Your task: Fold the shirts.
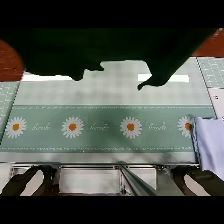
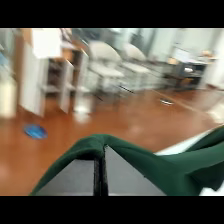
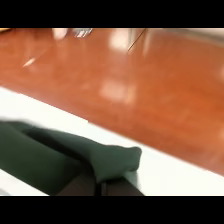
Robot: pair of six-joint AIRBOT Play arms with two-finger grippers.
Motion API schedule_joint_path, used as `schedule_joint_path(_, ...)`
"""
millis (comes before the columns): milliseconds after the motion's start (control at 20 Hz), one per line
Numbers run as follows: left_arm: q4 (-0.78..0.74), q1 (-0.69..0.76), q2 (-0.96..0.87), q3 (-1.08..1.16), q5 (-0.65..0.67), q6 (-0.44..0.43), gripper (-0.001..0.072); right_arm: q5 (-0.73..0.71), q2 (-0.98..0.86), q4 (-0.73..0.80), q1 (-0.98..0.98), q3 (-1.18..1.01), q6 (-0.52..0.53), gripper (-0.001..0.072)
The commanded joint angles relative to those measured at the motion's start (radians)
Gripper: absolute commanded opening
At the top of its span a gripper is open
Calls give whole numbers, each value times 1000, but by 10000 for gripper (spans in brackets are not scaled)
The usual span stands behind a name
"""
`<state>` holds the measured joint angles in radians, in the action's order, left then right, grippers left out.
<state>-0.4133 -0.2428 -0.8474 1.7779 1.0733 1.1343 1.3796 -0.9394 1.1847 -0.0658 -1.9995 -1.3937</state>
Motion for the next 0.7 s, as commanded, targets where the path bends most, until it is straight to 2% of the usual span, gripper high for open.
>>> schedule_joint_path(0, -167, -7, 138, 76, 25, 48, 16, 96, 125, 40, 1, -41, -14, 25)
schedule_joint_path(300, -366, -7, 275, 76, 111, 140, 16, 270, 187, -6, 1, -25, -57, 26)
schedule_joint_path(500, -373, -7, 249, -50, 145, 154, 16, 244, 174, -82, 0, 166, -34, 25)
schedule_joint_path(650, -373, -7, 206, -286, 140, 154, 16, 126, 131, -90, 0, 415, -6, 25)
